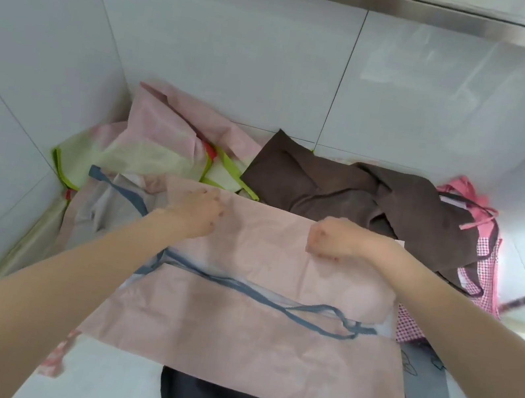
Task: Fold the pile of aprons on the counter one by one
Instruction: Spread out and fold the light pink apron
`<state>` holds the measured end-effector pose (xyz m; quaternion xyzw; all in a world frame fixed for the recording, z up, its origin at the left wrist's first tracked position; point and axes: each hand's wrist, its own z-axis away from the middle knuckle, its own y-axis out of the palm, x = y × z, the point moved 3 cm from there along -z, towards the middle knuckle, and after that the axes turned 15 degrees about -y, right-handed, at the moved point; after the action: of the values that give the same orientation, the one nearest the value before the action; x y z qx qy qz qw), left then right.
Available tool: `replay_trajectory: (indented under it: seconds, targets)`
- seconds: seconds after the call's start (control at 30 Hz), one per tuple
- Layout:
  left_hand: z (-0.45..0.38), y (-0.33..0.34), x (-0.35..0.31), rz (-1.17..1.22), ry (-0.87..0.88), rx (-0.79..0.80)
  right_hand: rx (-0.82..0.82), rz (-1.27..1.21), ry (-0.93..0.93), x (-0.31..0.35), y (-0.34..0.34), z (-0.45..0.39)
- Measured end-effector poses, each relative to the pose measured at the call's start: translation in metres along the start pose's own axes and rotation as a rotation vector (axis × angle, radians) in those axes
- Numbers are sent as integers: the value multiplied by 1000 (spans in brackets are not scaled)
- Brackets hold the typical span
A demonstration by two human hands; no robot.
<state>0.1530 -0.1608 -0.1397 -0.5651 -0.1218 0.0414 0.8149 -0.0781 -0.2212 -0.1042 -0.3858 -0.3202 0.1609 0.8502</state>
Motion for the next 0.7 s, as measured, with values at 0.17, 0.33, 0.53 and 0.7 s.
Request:
replay_trajectory:
  seconds: [0.17,0.33,0.53,0.7]
  targets:
    - [-23,-11,-62,172,104,-121,-150,368,166,-28,-34,16]
    - [-44,-6,-111,205,76,-33,-1,314,269,-49,-23,29]
    - [-51,-6,-71,359,13,-111,-225,217,153,-39,-50,15]
    - [-62,-32,-70,460,-30,-128,-427,292,248,-59,-91,12]
